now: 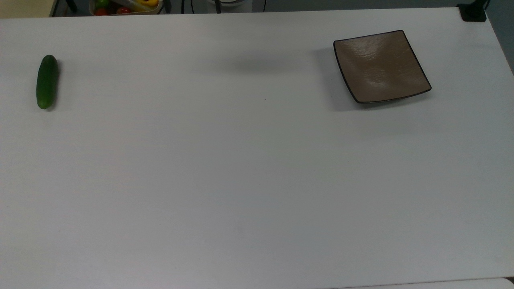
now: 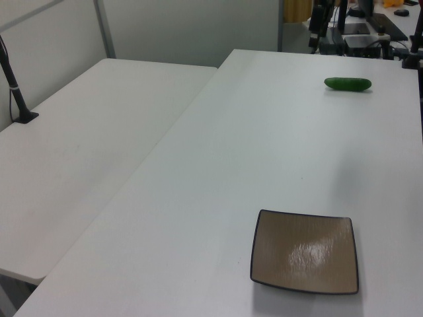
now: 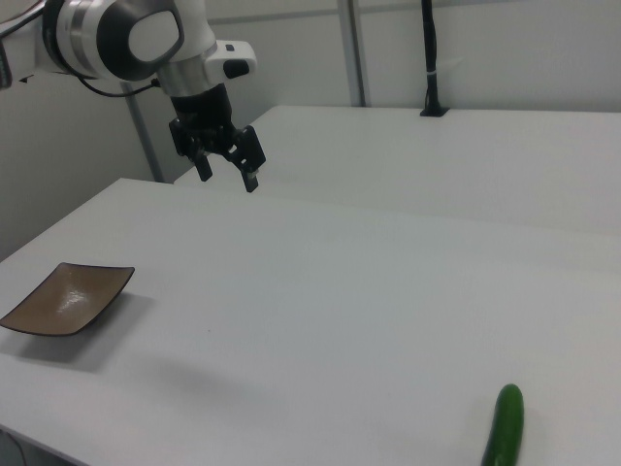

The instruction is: Cucumber placed on a ceramic plate

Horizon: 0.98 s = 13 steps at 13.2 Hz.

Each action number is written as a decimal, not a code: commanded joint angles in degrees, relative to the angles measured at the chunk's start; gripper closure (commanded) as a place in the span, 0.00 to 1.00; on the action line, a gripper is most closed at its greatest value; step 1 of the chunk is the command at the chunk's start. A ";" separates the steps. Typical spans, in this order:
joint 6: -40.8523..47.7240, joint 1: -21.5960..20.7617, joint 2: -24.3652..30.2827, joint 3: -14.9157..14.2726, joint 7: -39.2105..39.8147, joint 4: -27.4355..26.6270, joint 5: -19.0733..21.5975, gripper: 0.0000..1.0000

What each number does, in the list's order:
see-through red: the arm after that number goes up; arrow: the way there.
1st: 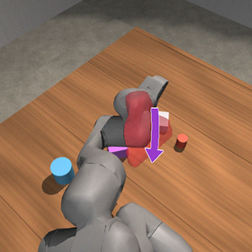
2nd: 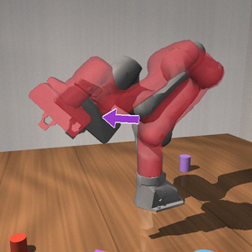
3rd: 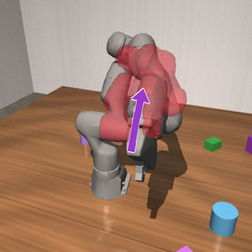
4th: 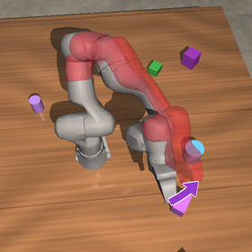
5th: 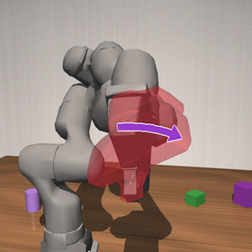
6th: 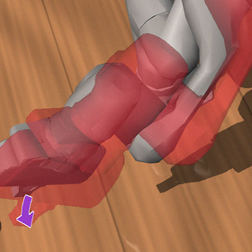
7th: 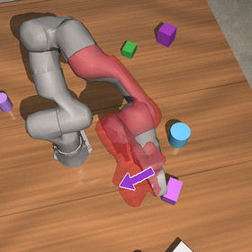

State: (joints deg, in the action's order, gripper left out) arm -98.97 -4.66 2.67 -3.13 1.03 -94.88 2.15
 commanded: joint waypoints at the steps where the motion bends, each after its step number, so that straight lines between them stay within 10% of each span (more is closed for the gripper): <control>1: -0.79 0.36 -0.12 0.14 1.26 0.14 0.93 0.00; 13: -0.61 0.36 -0.12 0.14 2.13 -0.04 0.93 0.00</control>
State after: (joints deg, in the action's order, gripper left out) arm -98.97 -4.66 2.64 -3.13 1.06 -94.87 2.15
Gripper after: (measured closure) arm 0.000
